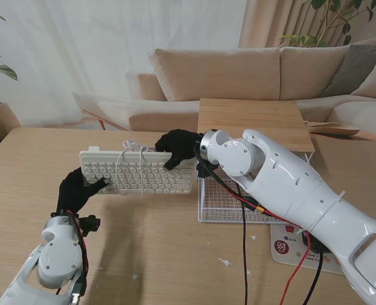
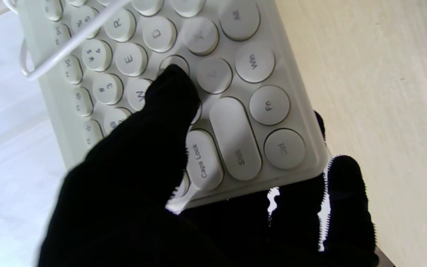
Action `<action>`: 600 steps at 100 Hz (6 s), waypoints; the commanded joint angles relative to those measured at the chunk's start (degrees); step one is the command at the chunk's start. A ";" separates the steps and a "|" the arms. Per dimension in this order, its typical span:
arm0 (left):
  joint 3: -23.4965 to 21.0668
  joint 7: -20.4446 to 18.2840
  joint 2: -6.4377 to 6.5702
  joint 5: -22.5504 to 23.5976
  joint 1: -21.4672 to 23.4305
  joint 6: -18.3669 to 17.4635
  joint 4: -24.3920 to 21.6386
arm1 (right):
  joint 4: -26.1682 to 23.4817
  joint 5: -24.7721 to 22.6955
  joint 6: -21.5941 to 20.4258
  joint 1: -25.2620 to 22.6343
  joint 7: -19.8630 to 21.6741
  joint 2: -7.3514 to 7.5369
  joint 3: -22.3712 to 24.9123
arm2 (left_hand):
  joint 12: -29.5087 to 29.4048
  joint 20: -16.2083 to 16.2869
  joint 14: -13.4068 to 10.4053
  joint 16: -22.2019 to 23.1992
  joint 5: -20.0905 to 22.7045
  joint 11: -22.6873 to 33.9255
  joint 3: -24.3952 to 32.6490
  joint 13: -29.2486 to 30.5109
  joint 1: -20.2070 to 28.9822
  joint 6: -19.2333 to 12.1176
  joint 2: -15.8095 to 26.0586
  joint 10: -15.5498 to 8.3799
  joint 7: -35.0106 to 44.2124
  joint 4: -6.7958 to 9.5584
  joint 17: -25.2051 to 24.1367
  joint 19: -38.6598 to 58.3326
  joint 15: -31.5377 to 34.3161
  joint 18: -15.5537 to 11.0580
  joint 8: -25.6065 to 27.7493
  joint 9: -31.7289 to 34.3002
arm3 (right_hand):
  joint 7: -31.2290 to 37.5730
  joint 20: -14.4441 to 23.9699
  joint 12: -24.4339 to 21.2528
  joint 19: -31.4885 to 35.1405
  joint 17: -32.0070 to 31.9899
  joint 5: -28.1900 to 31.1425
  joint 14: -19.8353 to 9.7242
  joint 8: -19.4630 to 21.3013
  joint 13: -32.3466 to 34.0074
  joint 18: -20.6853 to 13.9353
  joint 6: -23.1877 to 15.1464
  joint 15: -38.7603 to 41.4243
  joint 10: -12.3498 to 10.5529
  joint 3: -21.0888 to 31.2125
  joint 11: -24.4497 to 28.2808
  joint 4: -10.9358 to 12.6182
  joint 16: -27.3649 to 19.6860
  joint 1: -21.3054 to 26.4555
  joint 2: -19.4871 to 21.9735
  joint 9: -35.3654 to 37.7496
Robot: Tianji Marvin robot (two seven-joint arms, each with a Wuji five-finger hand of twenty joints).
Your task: Unroll the mouse pad and set up the keyboard and mouse from the tabletop organizer
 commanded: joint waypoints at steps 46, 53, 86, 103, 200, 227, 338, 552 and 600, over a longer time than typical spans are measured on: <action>0.32 0.21 -0.72 -0.55 -0.29 3.81 4.40 | 6.63 -3.07 0.15 2.81 1.22 -2.06 -6.57 | 2.93 1.36 1.18 1.19 3.71 6.14 9.12 0.39 8.30 -0.87 6.91 1.59 0.79 6.68 -1.39 0.95 3.03 0.64 0.61 3.67 | 3.81 -1.56 0.13 0.58 -2.17 -0.80 -5.52 3.89 -1.26 -1.18 -12.90 -1.27 -4.44 1.08 2.66 2.53 -0.58 2.16 7.35 -1.08; 0.70 0.65 -0.88 -0.85 -0.50 4.09 4.85 | 7.17 -2.86 0.18 3.09 1.41 -2.22 -7.07 | 2.94 1.41 1.28 1.19 3.73 6.14 9.13 0.37 8.29 -0.82 6.89 1.64 0.75 6.68 -1.43 0.97 3.03 0.67 0.59 3.75 | 3.80 -1.57 0.09 0.56 -2.25 -0.89 -5.52 3.87 -1.34 -1.22 -12.92 -1.31 -4.51 0.92 2.74 2.56 -0.64 2.23 7.44 -1.22; 2.31 0.88 -1.17 -1.48 -1.56 5.76 7.06 | 8.19 -5.17 -0.29 3.29 1.54 -1.87 -8.71 | 3.18 1.76 1.40 1.19 3.77 6.04 9.58 -0.14 8.88 -0.64 6.69 1.83 1.07 6.74 -0.73 1.50 2.93 0.25 0.98 3.73 | 1.56 -1.63 -1.27 0.41 -2.91 -5.49 -6.55 2.03 -4.61 -1.77 -14.02 -3.10 -6.36 -1.25 1.37 2.64 -1.66 -0.10 6.99 -6.21; 2.51 0.27 -0.84 -0.19 -2.15 4.65 8.22 | 8.53 -6.01 -0.81 3.42 1.44 -1.73 -9.18 | 3.59 2.10 0.96 1.11 3.76 5.28 10.20 -0.59 8.96 -1.35 6.30 1.81 1.25 6.66 -0.01 3.26 2.70 -3.37 1.50 3.77 | -19.76 -1.03 -9.42 -1.32 -5.81 -10.25 -6.56 1.29 -13.10 -3.03 -8.88 -11.26 -7.77 -0.75 -4.52 8.53 -7.05 -9.09 10.30 -20.42; 4.05 -3.22 -0.02 2.46 -6.40 7.88 12.48 | -21.25 -18.59 -4.21 -26.38 -5.71 4.80 24.60 | 5.08 2.36 1.17 1.03 3.85 3.34 11.98 -0.80 9.24 -1.05 5.76 1.55 1.27 6.15 0.82 5.16 2.15 -6.36 2.74 4.37 | -36.64 1.28 -29.21 -22.35 -11.08 -27.69 -8.36 -6.01 -32.80 -4.53 -5.38 -32.82 -7.31 -19.20 -24.88 9.92 -18.39 -20.68 21.31 -43.17; 4.60 -5.34 0.27 2.36 -8.58 10.12 13.36 | -30.19 -20.70 -4.85 -42.24 -9.29 5.11 36.31 | 5.34 2.46 1.14 1.31 3.60 3.75 11.32 -1.02 9.64 -1.09 6.06 1.59 1.38 6.28 0.95 5.38 2.38 -6.30 3.07 4.08 | -36.48 5.80 -28.67 -26.57 -9.16 -27.09 -8.22 -6.28 -31.70 -4.17 -5.56 -32.87 -7.34 -22.05 -23.46 10.38 -18.41 -19.75 23.20 -43.09; 6.36 -13.50 0.72 -0.24 -15.83 24.57 14.78 | -31.33 -14.96 -2.41 -58.45 -20.72 2.59 44.90 | -2.15 1.55 1.64 0.71 -3.36 4.67 11.35 -12.65 3.27 2.52 5.79 3.25 -10.01 6.83 -5.18 3.11 -0.83 -4.95 -4.58 -11.69 | -36.23 9.21 -28.70 -28.72 -10.45 -25.86 -7.87 -7.52 -31.37 -4.84 -6.49 -34.49 -7.10 -24.16 -23.95 10.15 -19.15 -19.07 24.91 -41.23; 6.59 -14.44 4.17 7.62 0.55 -7.72 -3.80 | -43.62 -18.96 -2.98 -71.16 -14.11 4.03 51.90 | -30.43 -4.99 -10.85 -20.26 -25.39 -10.56 0.51 -38.78 -21.97 -7.60 11.53 -6.85 -32.47 11.65 -8.85 -34.61 -31.78 -7.34 -9.92 -44.89 | -30.54 14.94 -25.91 -23.11 -1.30 -15.47 -4.05 -5.90 -23.19 -3.42 -4.56 -24.81 -3.93 -25.91 -18.43 11.01 -14.34 -12.27 27.93 -29.46; 6.94 -15.36 4.09 4.98 0.49 -8.02 -3.80 | -46.93 -29.49 2.50 -75.76 0.11 6.75 53.69 | -30.19 -4.64 -10.30 -20.22 -25.20 -10.24 -0.06 -38.92 -21.92 -6.70 11.94 -6.99 -32.92 11.71 -9.23 -35.46 -31.39 -6.87 -10.11 -45.02 | -32.80 11.91 -26.59 -25.41 -3.97 -16.21 -5.80 -4.93 -25.41 -4.89 -4.80 -28.97 -4.88 -29.47 -21.12 11.39 -16.14 -10.47 29.94 -31.48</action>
